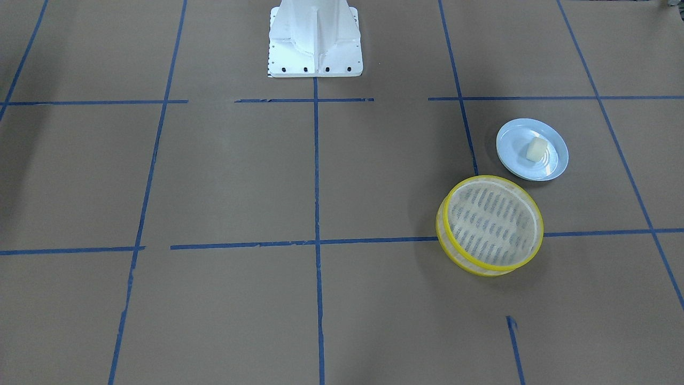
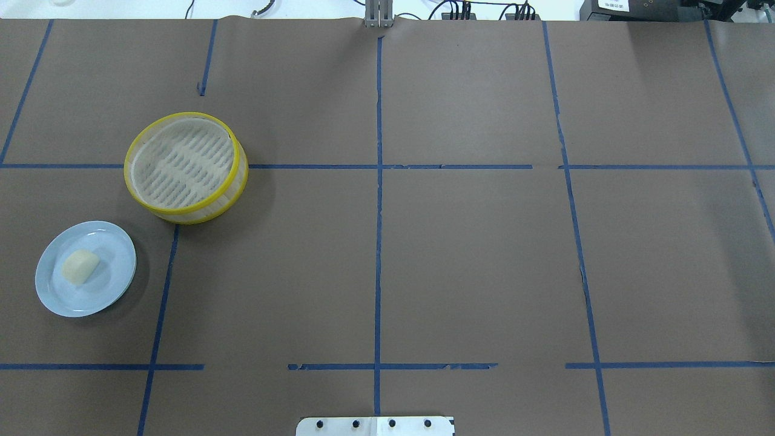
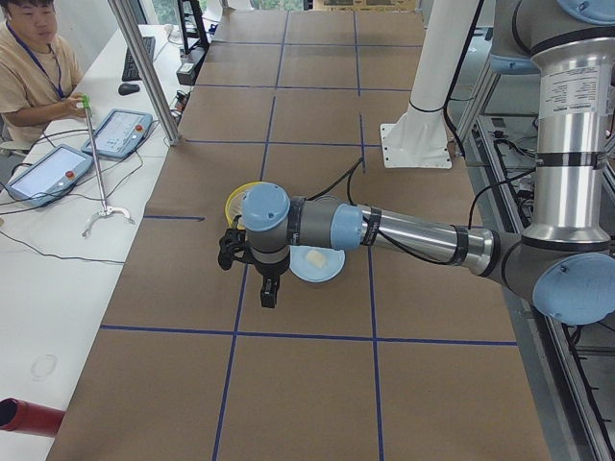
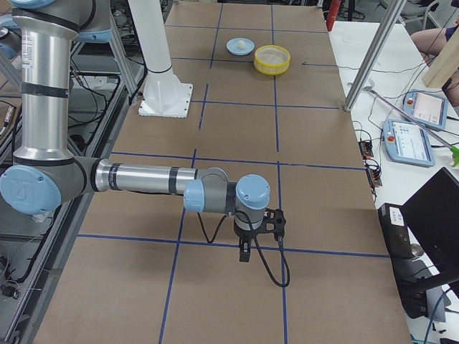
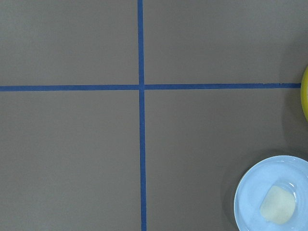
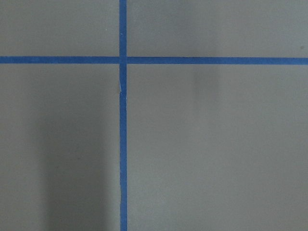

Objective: Place bun in steamer

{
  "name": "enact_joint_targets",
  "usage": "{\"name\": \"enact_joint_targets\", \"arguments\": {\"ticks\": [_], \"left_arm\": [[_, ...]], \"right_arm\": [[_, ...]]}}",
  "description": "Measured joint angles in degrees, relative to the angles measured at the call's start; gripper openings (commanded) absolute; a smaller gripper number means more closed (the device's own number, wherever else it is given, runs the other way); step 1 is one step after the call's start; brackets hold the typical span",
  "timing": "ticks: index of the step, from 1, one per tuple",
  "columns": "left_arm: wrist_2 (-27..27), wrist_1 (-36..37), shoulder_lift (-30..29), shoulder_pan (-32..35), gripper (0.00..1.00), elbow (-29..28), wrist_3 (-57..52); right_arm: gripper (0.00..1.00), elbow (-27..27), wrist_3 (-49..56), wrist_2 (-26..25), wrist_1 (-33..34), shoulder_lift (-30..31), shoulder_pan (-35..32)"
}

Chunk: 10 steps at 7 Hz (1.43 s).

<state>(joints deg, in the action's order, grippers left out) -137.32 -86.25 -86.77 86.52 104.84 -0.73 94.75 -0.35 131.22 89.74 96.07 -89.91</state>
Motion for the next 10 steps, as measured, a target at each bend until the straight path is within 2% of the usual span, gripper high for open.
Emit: {"name": "enact_joint_targets", "arguments": {"ticks": [2,3,4,6,10], "left_arm": [[2.3,-7.4,-0.6,-10.1,1.00,0.3,4.8],[3.1,-12.7,-0.6,-15.0,1.00,0.3,11.5],[5.6,-18.9,-0.4,-20.8,1.00,0.3,19.6],[11.2,-24.8,-0.2,-29.5,0.98,0.7,28.6],[18.2,-32.9,3.6,-38.9,0.95,0.2,36.3]], "right_arm": [[1.00,0.0,0.0,0.0,0.0,0.0,0.0],[1.00,0.0,0.0,0.0,0.0,0.0,0.0],[1.00,0.0,0.0,0.0,0.0,0.0,0.0],[1.00,0.0,0.0,0.0,0.0,0.0,0.0],[1.00,0.0,0.0,0.0,0.0,0.0,0.0]]}}
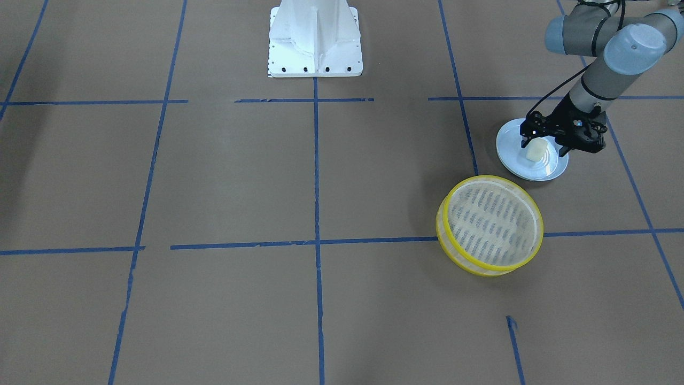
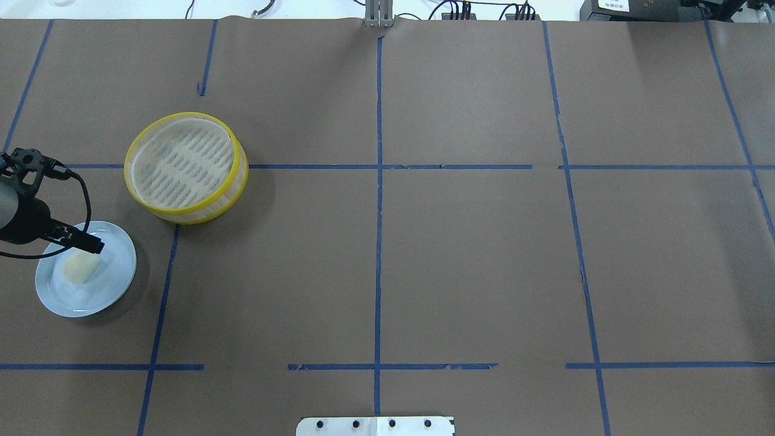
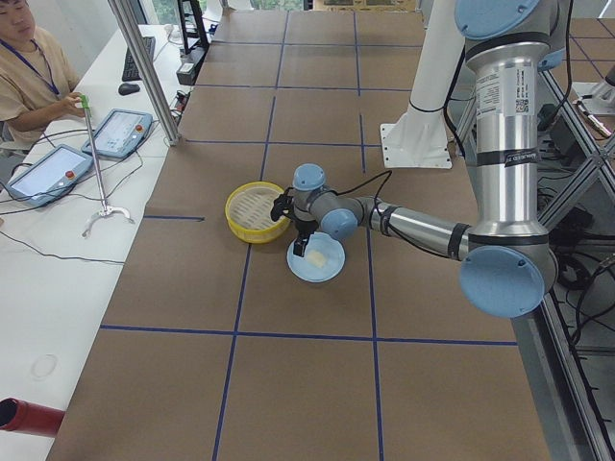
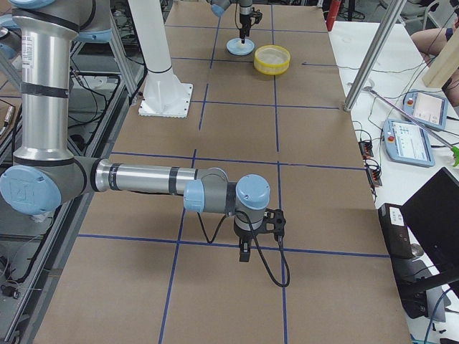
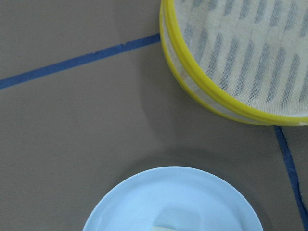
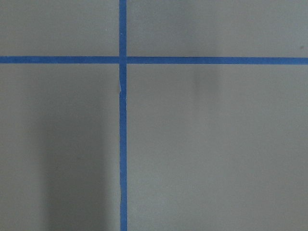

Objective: Place bun in steamer
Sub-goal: 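Move the left gripper down over the pale bun on the blue plate, then close the left gripper on the bun and lift it off the plate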

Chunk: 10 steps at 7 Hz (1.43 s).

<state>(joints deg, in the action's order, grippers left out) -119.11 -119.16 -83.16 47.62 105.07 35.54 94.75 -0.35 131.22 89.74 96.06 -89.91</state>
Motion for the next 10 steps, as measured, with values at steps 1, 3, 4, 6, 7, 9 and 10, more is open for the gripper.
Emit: {"name": "enact_joint_targets", "arguments": {"ticks": [1,3,4,6,7,9,10], "left_arm": [[1.3,-4.1,2.4,-1.3,0.95,-0.2,1.2],[2.4,-12.6,5.9,-3.4,0.95,-1.7,4.7],[2.9,-13.8,6.1,-3.9,0.95,-2.3,5.2],[4.9,-14.4,5.9,-4.2,0.93,-2.4,5.1],[5.5,-14.4,5.7,-4.2,0.91,-2.5,5.0],[5.7,-14.4,5.1,-4.4,0.88,-3.1,4.8],[5.7,-14.4,5.0,-4.6,0.87,-3.4,4.8]], "right_arm": [[1.00,0.0,0.0,0.0,0.0,0.0,0.0],[1.00,0.0,0.0,0.0,0.0,0.0,0.0],[1.00,0.0,0.0,0.0,0.0,0.0,0.0],[1.00,0.0,0.0,0.0,0.0,0.0,0.0],[1.00,0.0,0.0,0.0,0.0,0.0,0.0],[1.00,0.0,0.0,0.0,0.0,0.0,0.0],[1.00,0.0,0.0,0.0,0.0,0.0,0.0]]}}
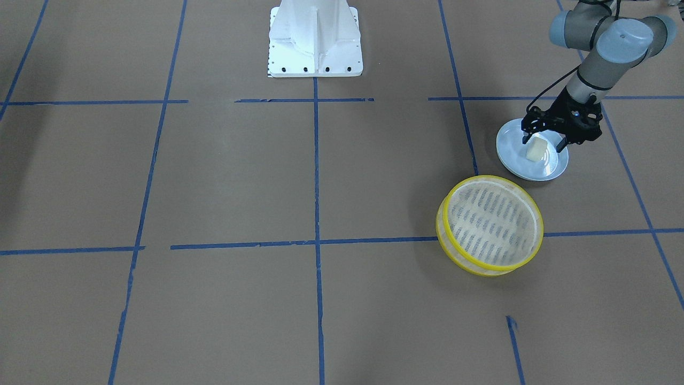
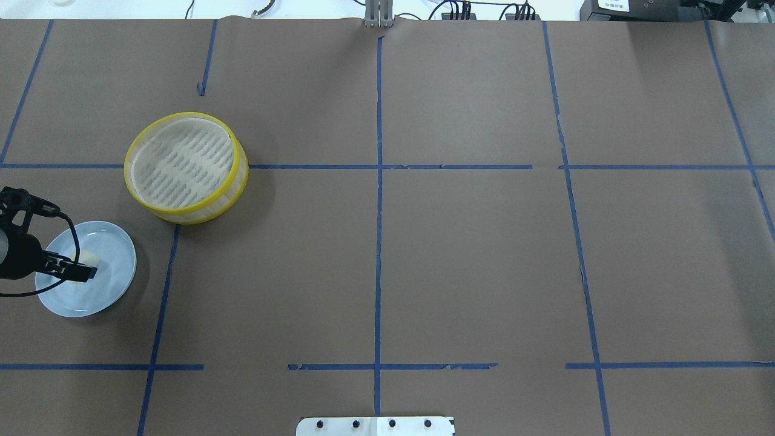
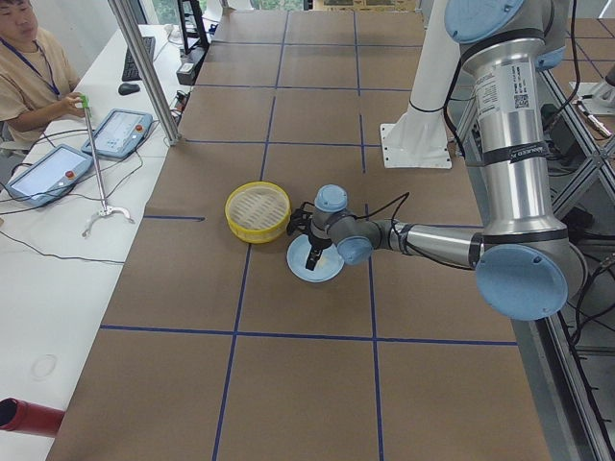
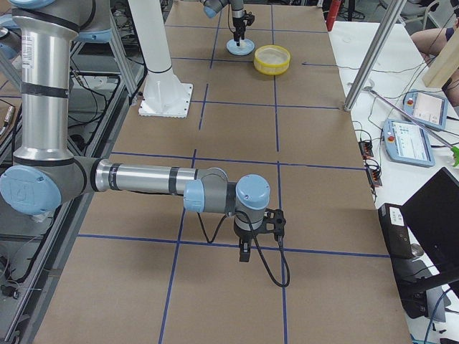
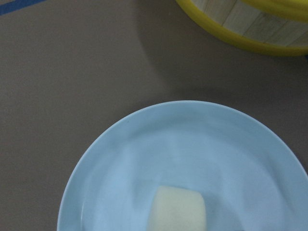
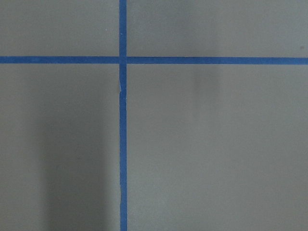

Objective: Place bun in steamer
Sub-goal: 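Close the left gripper on the bun and lift it off the plate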

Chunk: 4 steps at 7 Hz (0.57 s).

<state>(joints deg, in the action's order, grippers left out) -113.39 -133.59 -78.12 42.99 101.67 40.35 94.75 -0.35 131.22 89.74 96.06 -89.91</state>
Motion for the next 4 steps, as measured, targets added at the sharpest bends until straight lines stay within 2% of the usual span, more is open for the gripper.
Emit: {"name": "enact_joint_targets", "arguments": {"ticks": [1,4], "left_arm": [[0.0,0.0,-0.3,-0.2,0.86,-0.5,0.0],[0.0,0.0,-0.9,-0.3,0.72,-1.3,0.0]], "right_arm": [[1.00,0.0,0.0,0.0,0.0,0.0,0.0],[1.00,0.0,0.0,0.0,0.0,0.0,0.0]]}}
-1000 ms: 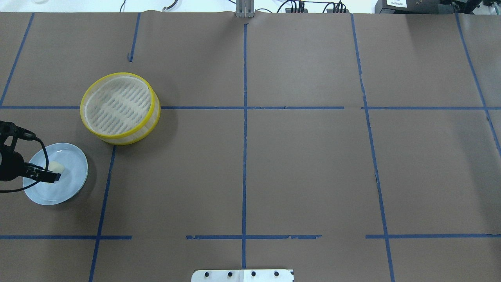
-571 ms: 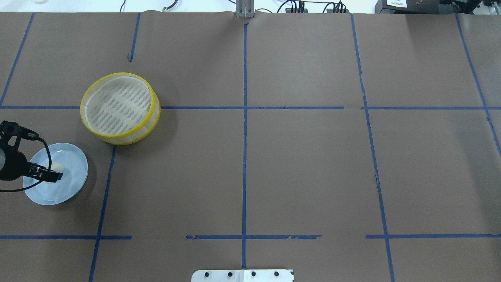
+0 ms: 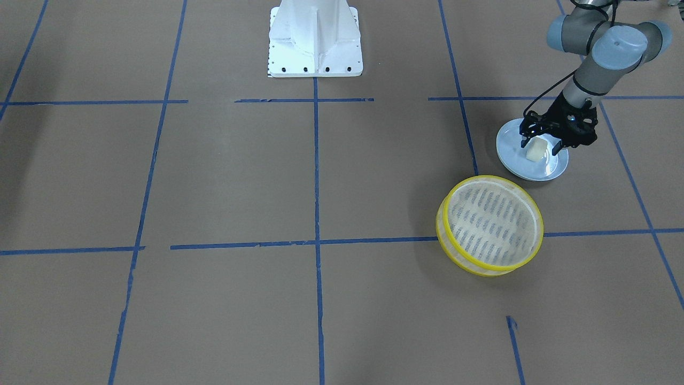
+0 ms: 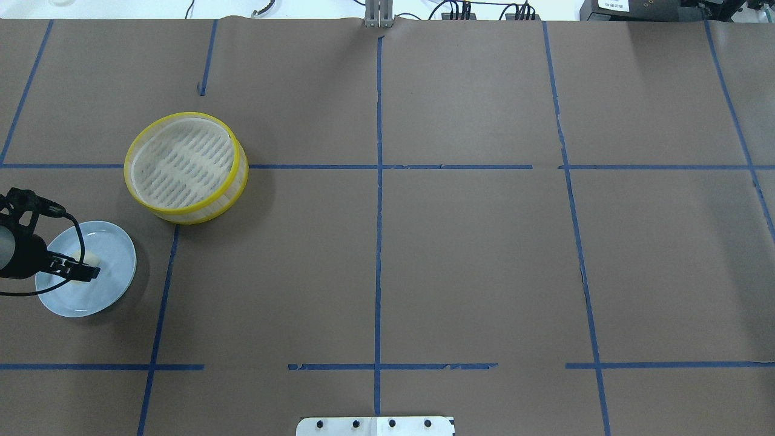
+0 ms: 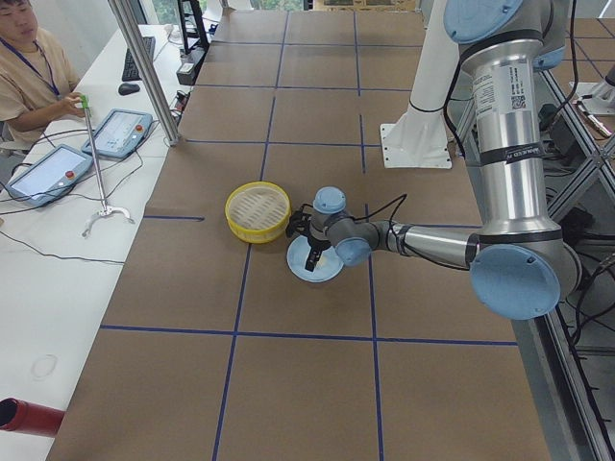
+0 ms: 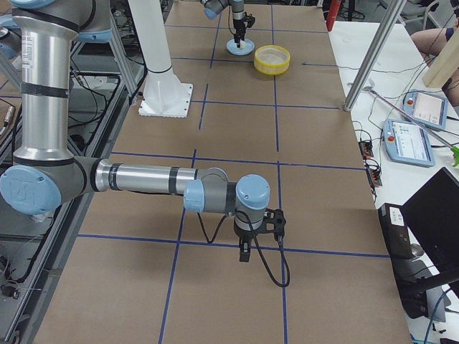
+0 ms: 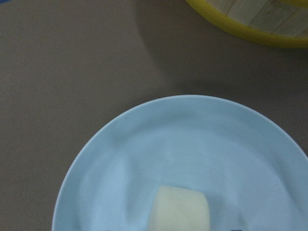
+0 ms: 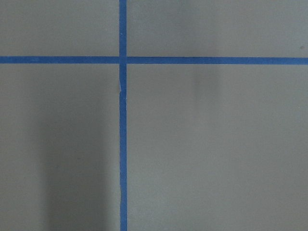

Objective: Place bun in steamer
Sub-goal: 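Close the left gripper on the bun and lift it off the plate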

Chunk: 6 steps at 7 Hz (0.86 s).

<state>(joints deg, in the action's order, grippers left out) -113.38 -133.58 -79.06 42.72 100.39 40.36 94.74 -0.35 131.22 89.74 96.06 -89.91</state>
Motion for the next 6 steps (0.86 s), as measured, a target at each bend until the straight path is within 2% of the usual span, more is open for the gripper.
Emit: {"name": "enact_joint_targets", "arguments": {"ticks": [5,6], "left_arm": [[0.0,0.1,-0.2,-0.4,0.46,-0.1,0.7],[0.0,0.1,-0.2,-0.5,0.45,-0.1,0.8]], "right_arm": [[1.00,0.0,0.0,0.0,0.0,0.0,0.0],[1.00,0.0,0.0,0.0,0.0,0.0,0.0]]}}
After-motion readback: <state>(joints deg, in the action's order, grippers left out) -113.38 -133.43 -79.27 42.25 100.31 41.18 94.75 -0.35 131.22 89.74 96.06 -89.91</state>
